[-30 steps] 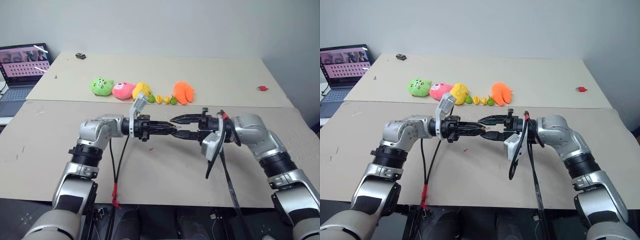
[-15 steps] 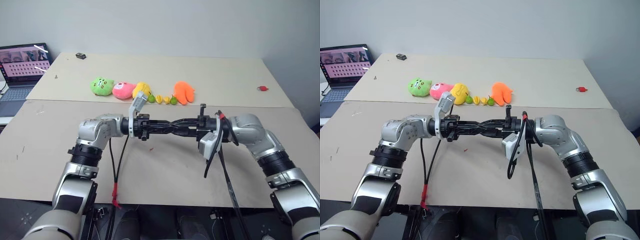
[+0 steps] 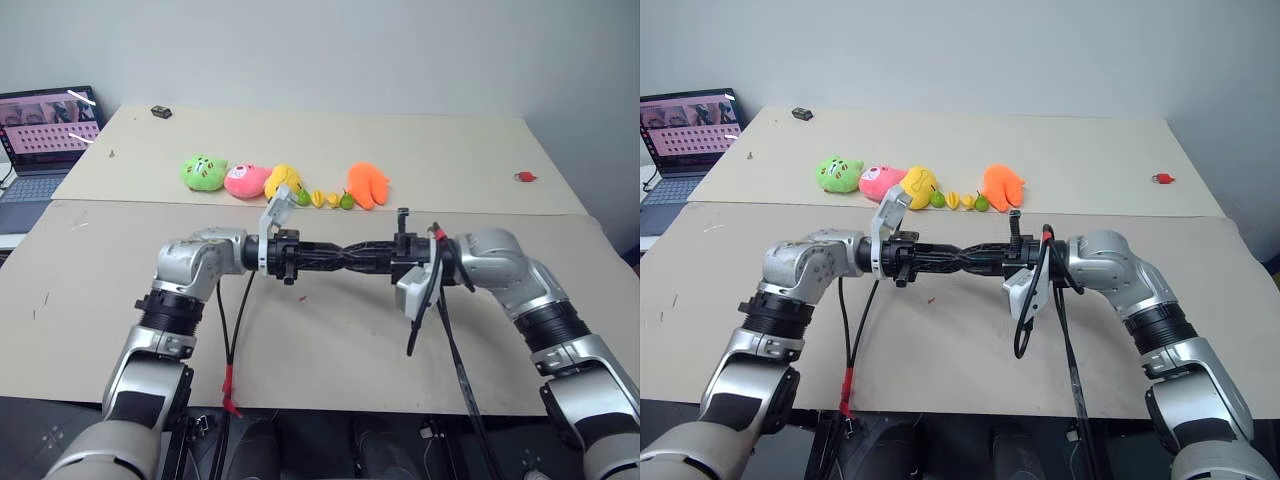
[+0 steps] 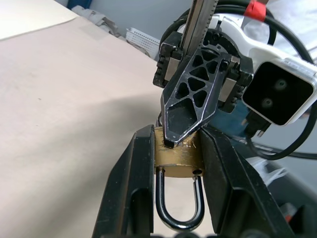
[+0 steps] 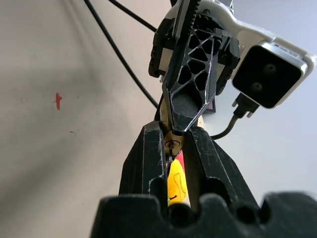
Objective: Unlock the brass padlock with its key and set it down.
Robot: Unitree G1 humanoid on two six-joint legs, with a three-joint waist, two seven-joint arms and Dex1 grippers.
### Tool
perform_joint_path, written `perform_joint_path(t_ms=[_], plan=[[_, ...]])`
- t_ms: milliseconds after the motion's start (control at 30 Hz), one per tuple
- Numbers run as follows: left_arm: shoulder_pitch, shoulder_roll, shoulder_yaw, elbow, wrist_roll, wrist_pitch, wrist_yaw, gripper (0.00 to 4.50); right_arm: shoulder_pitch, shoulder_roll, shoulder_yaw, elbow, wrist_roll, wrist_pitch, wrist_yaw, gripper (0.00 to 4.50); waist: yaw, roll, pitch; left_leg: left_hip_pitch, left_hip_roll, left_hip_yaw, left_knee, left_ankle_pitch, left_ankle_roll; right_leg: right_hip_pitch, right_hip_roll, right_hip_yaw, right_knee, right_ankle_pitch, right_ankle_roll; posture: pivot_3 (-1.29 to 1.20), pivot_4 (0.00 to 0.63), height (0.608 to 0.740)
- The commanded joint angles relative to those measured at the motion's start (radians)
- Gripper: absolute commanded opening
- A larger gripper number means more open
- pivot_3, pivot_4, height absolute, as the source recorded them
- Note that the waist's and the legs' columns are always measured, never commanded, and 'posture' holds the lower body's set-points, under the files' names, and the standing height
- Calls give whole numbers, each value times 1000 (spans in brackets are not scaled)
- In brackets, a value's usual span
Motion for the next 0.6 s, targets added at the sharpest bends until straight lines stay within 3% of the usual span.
perform_joint_path(t_ms=[33, 167, 267, 333, 400, 600], plan=[[9, 1, -16, -27, 10, -17, -4, 2408, -11, 4, -47, -26, 12, -7, -46, 117, 0, 0, 0, 0, 0, 0, 0, 0, 0, 0, 0, 0, 0, 0, 0, 0, 150, 717], [4, -9, -11, -20, 13, -23, 14, 2408, -13, 0, -42, -24, 8, -4, -56, 117, 0, 0, 0, 0, 0, 0, 0, 0, 0, 0, 0, 0, 0, 0, 0, 0, 150, 717], [-5, -8, 2, -19, -24, 22, -2, 3095, -13, -2, -41, -20, 7, -6, -59, 117, 0, 0, 0, 0, 0, 0, 0, 0, 0, 0, 0, 0, 0, 0, 0, 0, 150, 717], [-6, -6, 7, -26, -32, 37, 3, 3909, -13, -2, -41, -20, 8, -6, -61, 117, -1, 0, 0, 0, 0, 0, 0, 0, 0, 0, 0, 0, 0, 0, 0, 0, 150, 717], [-2, -5, 9, -32, -34, 33, -1, 4444, -13, -3, -40, -19, 9, -4, -63, 117, 0, 0, 0, 0, 0, 0, 0, 0, 0, 0, 0, 0, 0, 0, 0, 0, 150, 717], [76, 36, -26, -89, 65, -141, -1, 4444, 2, -22, -44, 16, -10, -8, -72, 117, -1, 0, 0, 0, 0, 0, 0, 0, 0, 0, 0, 0, 0, 0, 0, 0, 150, 717]])
